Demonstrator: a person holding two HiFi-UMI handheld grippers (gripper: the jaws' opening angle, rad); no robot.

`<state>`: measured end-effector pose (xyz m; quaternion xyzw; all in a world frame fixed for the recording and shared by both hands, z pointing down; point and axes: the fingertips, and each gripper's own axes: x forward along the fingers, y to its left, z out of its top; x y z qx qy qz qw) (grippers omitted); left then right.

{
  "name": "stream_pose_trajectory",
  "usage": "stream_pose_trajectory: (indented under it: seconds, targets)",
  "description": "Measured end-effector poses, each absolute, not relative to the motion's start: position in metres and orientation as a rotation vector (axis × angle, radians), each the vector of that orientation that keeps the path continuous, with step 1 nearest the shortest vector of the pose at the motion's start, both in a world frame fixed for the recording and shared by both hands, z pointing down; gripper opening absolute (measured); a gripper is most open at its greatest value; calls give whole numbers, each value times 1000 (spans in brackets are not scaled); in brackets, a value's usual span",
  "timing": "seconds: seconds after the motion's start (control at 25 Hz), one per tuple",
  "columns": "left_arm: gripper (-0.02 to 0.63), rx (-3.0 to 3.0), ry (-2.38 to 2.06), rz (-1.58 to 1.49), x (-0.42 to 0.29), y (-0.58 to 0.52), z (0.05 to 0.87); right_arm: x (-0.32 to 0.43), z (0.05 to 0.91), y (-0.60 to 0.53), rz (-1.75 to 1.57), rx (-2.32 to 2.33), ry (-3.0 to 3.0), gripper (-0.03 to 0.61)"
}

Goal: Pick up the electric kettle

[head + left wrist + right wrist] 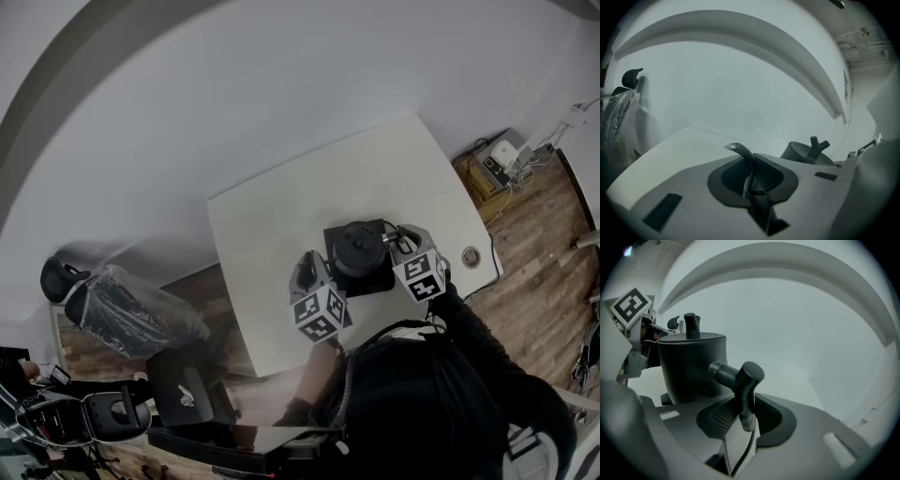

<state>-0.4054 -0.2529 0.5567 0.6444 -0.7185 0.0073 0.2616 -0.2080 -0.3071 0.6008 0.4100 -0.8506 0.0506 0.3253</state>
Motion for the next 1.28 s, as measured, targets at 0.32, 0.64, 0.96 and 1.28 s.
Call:
stream_pose_trajectory:
  seconds: [0.32, 0.64, 0.96, 1.28]
  targets:
    - [29, 1783, -1904, 27, -403, -254, 554, -207, 601, -308, 139, 1074, -2230, 100]
    - [28, 1809, -1894, 23, -404, -257, 544, -208, 590, -309, 130, 1085, -2247, 100]
    - [28, 1844, -1884, -5, -403, -258, 530, -207, 578, -309, 114, 1103, -2257, 100]
    - [28, 1908, -1879, -55, -403, -263, 496, -208, 543, -311, 70, 1144, -2283, 100]
